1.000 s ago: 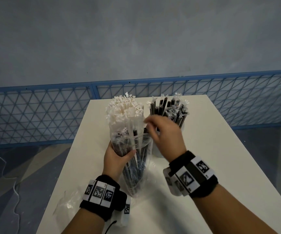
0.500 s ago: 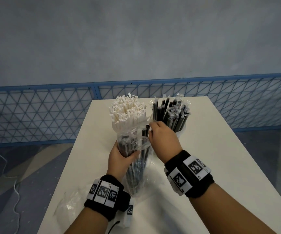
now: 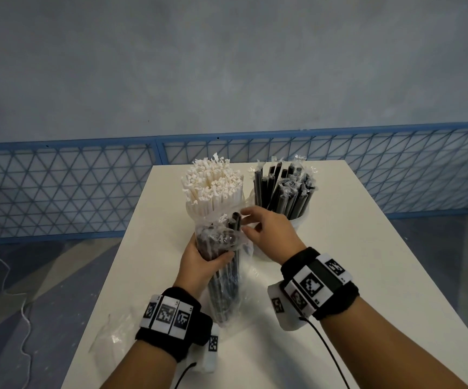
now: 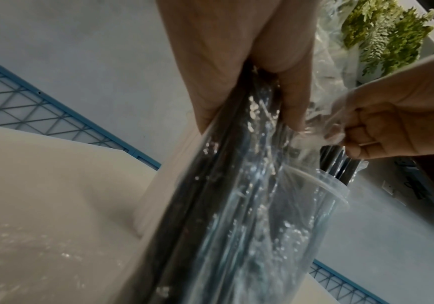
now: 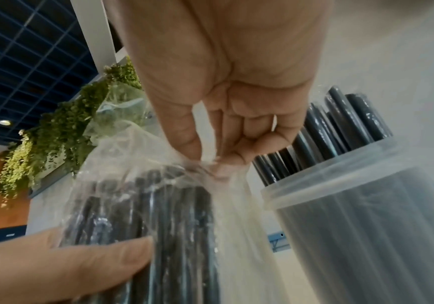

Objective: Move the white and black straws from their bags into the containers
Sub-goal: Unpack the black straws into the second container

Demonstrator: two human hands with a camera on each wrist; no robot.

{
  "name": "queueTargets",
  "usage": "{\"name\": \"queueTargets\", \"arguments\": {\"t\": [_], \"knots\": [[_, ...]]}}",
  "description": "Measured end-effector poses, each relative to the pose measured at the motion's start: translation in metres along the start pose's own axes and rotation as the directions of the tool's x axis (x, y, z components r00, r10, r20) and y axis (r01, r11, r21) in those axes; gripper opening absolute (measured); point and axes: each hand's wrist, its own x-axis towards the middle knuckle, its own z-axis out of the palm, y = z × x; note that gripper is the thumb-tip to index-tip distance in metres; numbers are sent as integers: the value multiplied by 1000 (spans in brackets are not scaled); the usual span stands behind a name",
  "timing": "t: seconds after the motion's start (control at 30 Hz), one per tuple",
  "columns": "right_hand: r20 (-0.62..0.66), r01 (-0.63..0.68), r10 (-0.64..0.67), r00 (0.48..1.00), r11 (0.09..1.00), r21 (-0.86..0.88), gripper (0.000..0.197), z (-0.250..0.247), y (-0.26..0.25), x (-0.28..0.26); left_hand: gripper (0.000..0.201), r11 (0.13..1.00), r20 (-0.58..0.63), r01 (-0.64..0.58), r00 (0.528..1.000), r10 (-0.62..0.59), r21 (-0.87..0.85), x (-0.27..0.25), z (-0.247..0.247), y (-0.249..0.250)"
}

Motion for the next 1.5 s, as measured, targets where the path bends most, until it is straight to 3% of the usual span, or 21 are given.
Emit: {"name": "queueTargets", "arguments": {"t": [0.1, 0.2, 0.5, 0.67, 0.83, 0.9, 0.97, 1.07, 1.1, 1.2, 1.33, 1.43, 1.5], "knots": [[43, 81, -81, 996, 997, 9, 39, 2, 0, -1, 79, 1000, 78, -3, 997, 4, -13, 1, -3, 2], [94, 107, -110, 989, 993, 43, 50, 5, 3, 0, 85, 1000, 150, 4, 989, -2, -16, 2, -5, 2], [229, 51, -124, 966, 951, 304, 55, 17, 6, 3, 114, 996, 373, -69, 927, 42, 58, 6, -6, 6], [151, -11, -60, 987, 903, 429, 60, 32, 4, 3, 120, 998, 420, -32, 908, 6, 56, 5, -2, 8], [54, -70, 47, 997, 803, 592, 48, 48, 5, 1, 129, 999, 415, 36, 909, -30, -6, 5, 1, 12], [33, -90, 93, 995, 728, 680, 54, 48, 3, 2, 116, 998, 419, 59, 907, -39, -35, 3, 4, 17], [33, -79, 79, 996, 706, 704, 42, 43, 2, 3, 99, 998, 390, 51, 920, -30, -44, 2, 7, 19], [100, -87, 23, 995, 703, 706, 28, 32, -1, 3, 118, 989, 387, 145, 914, -125, -21, -5, 9, 23], [123, -92, 4, 992, 695, 714, 26, 29, -1, 3, 116, 984, 390, 179, 907, -157, -20, -7, 10, 25], [138, -95, -7, 990, 690, 717, 33, 28, 1, 2, 81, 968, 311, 220, 934, -174, -119, -4, 15, 27], [76, -75, 27, 997, 660, 748, 24, 29, 4, 4, 56, 921, 227, 185, 968, -111, -341, 0, 21, 32], [36, -72, 73, 997, 605, 793, 24, 25, 1, 4, 20, 946, 95, 109, 992, -83, -305, 1, 24, 29], [24, -65, 76, 997, 603, 795, 24, 24, 1, 5, 17, 955, 35, 79, 997, -72, -286, 2, 25, 29]]}}
